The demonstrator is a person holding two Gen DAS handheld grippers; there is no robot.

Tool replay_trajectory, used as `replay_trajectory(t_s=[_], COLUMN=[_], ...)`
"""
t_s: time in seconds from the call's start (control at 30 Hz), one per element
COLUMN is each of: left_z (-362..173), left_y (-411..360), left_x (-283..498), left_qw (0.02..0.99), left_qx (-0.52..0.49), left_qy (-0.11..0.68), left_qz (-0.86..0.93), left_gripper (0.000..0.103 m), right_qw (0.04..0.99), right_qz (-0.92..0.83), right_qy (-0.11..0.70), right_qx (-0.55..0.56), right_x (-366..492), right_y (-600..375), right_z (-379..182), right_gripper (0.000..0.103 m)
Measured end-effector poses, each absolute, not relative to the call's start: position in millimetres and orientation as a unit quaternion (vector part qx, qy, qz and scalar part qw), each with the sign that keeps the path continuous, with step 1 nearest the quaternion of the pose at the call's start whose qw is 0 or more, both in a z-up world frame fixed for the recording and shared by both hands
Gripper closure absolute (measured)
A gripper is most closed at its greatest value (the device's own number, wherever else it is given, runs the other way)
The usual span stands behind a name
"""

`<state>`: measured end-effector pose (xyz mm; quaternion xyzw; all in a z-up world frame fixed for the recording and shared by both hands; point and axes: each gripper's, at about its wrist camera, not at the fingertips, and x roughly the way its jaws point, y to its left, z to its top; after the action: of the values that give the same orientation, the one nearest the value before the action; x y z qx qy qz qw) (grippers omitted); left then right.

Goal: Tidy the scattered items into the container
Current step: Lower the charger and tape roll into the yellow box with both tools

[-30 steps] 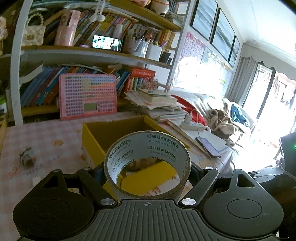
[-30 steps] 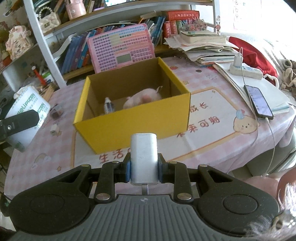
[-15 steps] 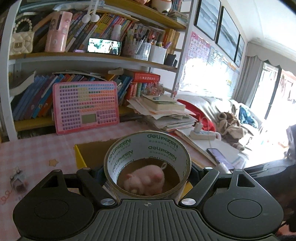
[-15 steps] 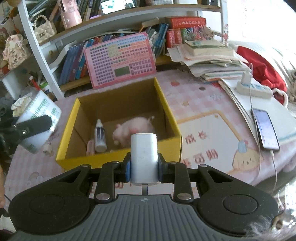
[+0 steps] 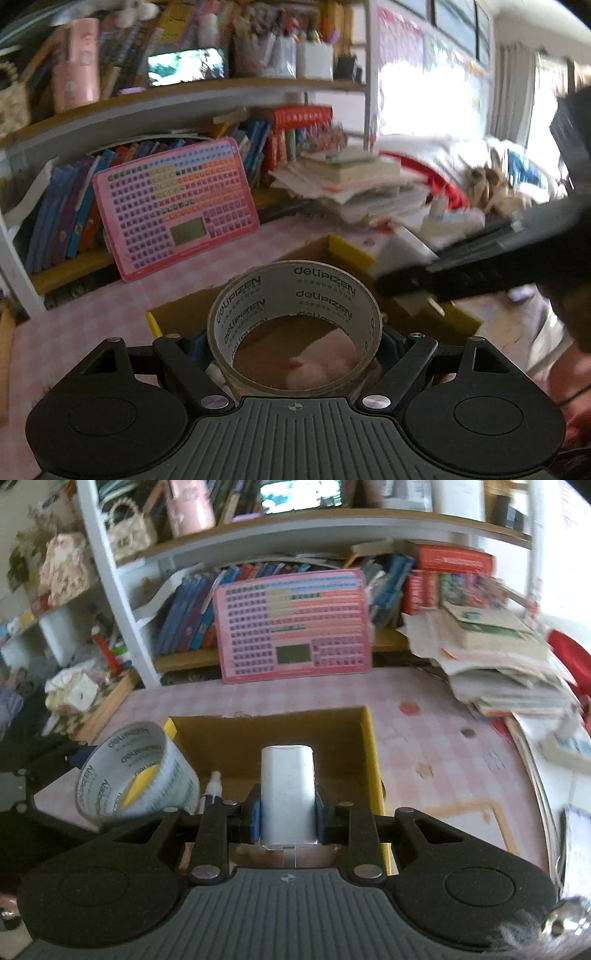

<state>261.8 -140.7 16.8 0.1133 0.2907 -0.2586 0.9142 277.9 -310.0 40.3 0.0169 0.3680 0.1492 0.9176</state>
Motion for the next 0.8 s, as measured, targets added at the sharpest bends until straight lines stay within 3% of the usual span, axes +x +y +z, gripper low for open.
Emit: replay_trajectory(t_s=[0.3,0.8], left_z=[-18.7,-51.3], left_y=[-170.8,-181.5], left_x=[306.0,330.8], left_qw=[0.877,0.841], left_qx=[0.248,0.276], left_qy=[0.331,0.4], left_qz=[-0.244,-0.237], left_gripper=[0.019,0.018], right_qw=[0.871,0.825], right_qz=[0.2,0.229], right_qy=[0.446,0.511], right_qx=[-0.039,-0.074], right_x=[362.9,411.3], right_y=[-282.4,-270.6], right_z=[-5.2,-48.2], right_gripper=[0.078,0.078])
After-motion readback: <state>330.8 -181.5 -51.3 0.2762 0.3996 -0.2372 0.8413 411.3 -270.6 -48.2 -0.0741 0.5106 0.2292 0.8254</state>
